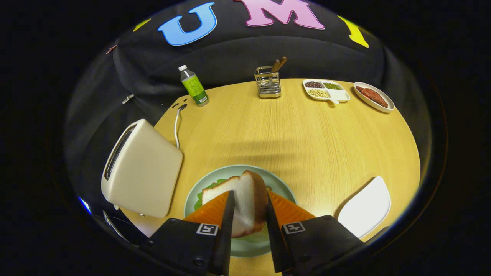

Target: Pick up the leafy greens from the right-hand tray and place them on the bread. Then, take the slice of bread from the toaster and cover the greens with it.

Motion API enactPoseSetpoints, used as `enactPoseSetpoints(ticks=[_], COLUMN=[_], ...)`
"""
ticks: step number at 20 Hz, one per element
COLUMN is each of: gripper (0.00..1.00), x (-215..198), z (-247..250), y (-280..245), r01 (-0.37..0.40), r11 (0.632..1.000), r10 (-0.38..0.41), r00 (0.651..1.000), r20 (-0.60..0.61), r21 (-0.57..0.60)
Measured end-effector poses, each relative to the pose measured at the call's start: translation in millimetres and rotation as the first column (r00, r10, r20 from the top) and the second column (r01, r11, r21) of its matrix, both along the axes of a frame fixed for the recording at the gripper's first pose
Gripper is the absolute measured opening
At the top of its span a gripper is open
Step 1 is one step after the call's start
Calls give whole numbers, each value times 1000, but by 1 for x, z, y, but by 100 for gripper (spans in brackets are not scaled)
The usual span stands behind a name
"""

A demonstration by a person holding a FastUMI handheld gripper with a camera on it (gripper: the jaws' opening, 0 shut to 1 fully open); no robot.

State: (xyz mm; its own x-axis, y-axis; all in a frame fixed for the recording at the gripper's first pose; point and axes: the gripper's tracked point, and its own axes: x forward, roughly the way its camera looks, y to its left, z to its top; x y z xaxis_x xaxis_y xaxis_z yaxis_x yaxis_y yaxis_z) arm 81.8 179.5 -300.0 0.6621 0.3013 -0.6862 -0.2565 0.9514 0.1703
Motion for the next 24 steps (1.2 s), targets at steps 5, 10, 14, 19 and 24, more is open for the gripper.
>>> enactPoseSetpoints(ticks=[5,10,14,19,24], gripper=[84,99,99,99,99], x=[-4,-12,-17,-9,-9], z=[3,35,88,178,272], y=[-12,-22,-33,-77,-139], r01=[-11,-6,4,55,140], r11=[999,999,999,995,989], r10=[12,13,9,-13,-79], r00=[999,990,966,898,789], r20=[45,140,259,440,609], r21=[-33,-50,-46,-82,-53])
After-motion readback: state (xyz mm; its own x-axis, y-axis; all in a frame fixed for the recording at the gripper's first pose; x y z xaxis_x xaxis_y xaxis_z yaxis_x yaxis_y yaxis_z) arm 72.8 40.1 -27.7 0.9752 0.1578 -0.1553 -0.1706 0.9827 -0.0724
